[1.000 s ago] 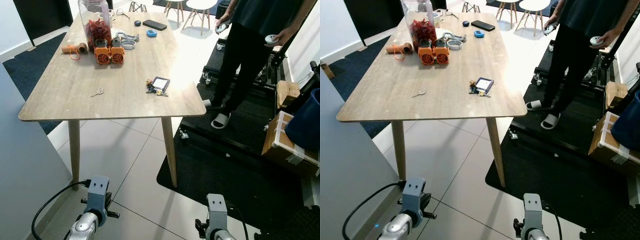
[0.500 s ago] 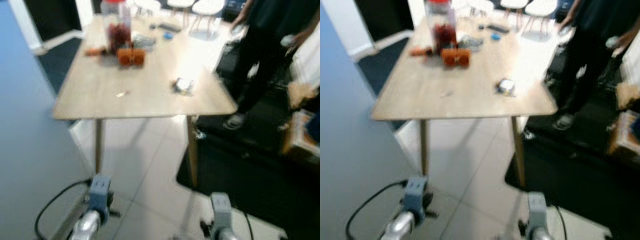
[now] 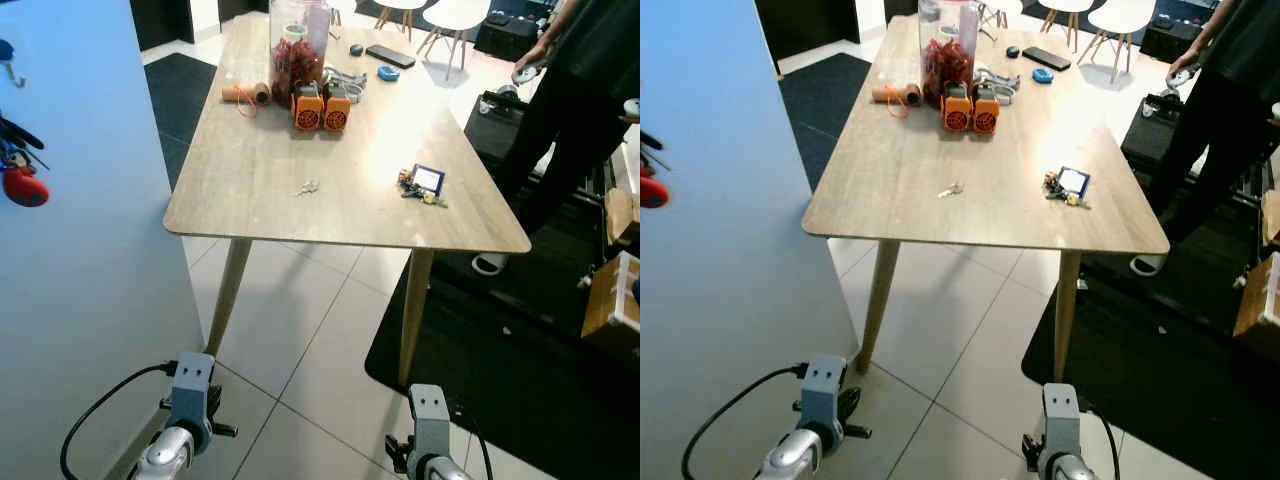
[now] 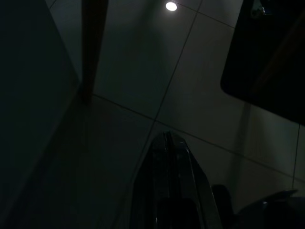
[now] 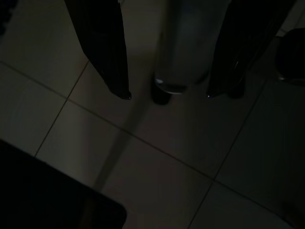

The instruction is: Hang keys on a hook

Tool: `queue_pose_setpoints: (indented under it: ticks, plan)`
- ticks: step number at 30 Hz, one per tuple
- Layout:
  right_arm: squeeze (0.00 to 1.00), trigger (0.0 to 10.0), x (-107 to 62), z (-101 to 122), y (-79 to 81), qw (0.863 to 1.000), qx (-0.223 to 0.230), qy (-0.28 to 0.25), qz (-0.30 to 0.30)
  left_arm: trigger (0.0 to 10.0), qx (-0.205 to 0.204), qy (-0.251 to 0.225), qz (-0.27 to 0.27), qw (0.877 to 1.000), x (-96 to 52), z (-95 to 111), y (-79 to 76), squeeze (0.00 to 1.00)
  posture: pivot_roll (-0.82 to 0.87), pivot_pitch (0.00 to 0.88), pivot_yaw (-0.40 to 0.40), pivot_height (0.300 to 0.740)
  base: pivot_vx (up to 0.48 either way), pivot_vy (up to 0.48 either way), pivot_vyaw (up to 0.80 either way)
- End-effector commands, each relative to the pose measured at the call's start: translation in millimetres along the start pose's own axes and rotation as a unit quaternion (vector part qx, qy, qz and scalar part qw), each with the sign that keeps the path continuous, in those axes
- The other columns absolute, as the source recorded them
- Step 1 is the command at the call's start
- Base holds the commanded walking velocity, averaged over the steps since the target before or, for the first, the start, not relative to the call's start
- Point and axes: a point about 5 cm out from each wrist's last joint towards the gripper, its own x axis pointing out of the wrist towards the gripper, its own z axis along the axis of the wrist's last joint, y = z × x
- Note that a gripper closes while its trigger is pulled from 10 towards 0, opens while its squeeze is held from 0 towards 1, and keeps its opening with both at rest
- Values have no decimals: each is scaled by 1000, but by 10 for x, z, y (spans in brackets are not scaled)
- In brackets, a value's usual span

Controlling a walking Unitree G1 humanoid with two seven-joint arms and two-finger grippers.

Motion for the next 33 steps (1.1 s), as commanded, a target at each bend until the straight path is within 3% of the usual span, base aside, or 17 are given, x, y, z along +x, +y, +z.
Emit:
queue_pose_setpoints:
  ticks: [1,17,21,33]
  plan:
    - [0,10000,-16,-33,-76,1000,4,6,-11,10000,-3,0,-4,1000,9,-12,-54,0,76,34,-55,740,0,0,0]
    - [0,10000,-19,-26,-96,1000,13,2,-21,10000,40,-3,3,999,75,121,-24,0,78,44,-51,740,0,0,0]
    - [0,10000,-18,5,-103,1000,-12,-8,-16,10000,37,-12,-1,999,119,185,-82,0,59,41,-30,740,0,0,0]
    - [0,10000,-20,-17,-73,1000,-19,-4,-6,10000,40,-13,-5,999,143,208,-135,0,56,46,-31,740,0,0,800]
